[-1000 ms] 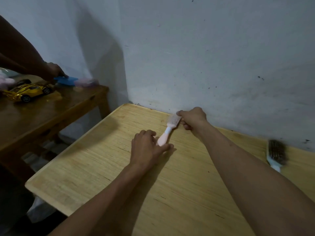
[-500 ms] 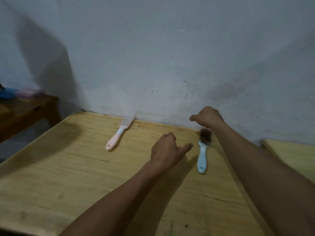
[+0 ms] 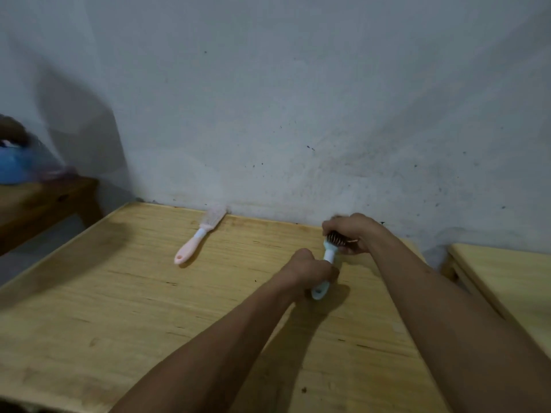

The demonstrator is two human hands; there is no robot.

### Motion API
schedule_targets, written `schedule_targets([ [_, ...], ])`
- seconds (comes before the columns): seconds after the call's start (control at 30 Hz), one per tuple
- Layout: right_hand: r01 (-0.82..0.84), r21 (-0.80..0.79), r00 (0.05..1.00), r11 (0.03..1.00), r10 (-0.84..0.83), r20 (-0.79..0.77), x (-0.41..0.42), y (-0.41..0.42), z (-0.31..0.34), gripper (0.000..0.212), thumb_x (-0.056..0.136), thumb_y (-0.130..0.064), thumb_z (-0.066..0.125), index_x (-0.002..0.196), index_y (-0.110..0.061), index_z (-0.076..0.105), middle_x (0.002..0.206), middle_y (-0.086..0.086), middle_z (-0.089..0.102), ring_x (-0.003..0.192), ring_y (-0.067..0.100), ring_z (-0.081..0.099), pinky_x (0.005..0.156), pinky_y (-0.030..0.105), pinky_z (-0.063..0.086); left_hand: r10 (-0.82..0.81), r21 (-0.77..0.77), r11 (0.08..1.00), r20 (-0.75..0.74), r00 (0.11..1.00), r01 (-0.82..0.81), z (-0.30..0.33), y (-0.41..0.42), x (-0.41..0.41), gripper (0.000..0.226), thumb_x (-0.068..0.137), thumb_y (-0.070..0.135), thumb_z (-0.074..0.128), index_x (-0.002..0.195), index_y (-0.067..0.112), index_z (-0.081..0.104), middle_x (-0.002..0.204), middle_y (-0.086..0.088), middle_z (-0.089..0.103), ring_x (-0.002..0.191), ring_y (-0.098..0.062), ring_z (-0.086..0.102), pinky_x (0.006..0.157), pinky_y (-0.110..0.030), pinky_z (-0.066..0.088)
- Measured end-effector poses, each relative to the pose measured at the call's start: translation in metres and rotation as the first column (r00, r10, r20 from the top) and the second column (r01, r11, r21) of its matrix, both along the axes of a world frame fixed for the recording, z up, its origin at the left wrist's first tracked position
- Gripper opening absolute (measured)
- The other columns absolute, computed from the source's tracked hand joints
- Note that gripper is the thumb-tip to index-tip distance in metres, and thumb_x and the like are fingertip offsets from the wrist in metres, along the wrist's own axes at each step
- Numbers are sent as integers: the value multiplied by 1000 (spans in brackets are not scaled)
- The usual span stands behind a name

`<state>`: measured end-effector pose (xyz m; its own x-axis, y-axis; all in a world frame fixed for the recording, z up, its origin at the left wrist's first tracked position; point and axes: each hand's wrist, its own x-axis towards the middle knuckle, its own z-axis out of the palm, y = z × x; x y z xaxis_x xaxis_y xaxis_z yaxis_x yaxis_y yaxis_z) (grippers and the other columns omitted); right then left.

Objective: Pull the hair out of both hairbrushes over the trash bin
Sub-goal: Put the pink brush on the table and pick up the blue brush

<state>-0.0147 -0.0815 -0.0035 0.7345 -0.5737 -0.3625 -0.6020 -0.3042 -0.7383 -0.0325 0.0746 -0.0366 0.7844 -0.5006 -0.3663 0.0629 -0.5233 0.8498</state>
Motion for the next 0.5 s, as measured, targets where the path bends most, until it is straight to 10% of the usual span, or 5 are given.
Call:
schedule_targets([
  [0.27, -299, 63, 950, 952, 291, 112, 14, 92, 41, 27, 84, -15, 77, 106, 0, 71, 106, 21, 75, 79, 28, 76, 65, 38, 66, 148, -402, 893, -166, 975, -204, 7, 72, 19, 43, 86, 32, 71, 114, 0, 63, 86, -12, 69, 60, -19, 64, 54, -28, 50],
  [0.5, -451, -34, 874, 892, 448, 187, 33, 182, 57, 50, 89, -54, 71, 110, -9, 70, 104, 6, 71, 90, 21, 68, 64, 32, 60, 374, -487, 797, -67, 925, -358, 7, 180, 19, 41, 84, 48, 65, 96, 10, 58, 70, -8, 48, 44, -19, 44, 45, -28, 34],
])
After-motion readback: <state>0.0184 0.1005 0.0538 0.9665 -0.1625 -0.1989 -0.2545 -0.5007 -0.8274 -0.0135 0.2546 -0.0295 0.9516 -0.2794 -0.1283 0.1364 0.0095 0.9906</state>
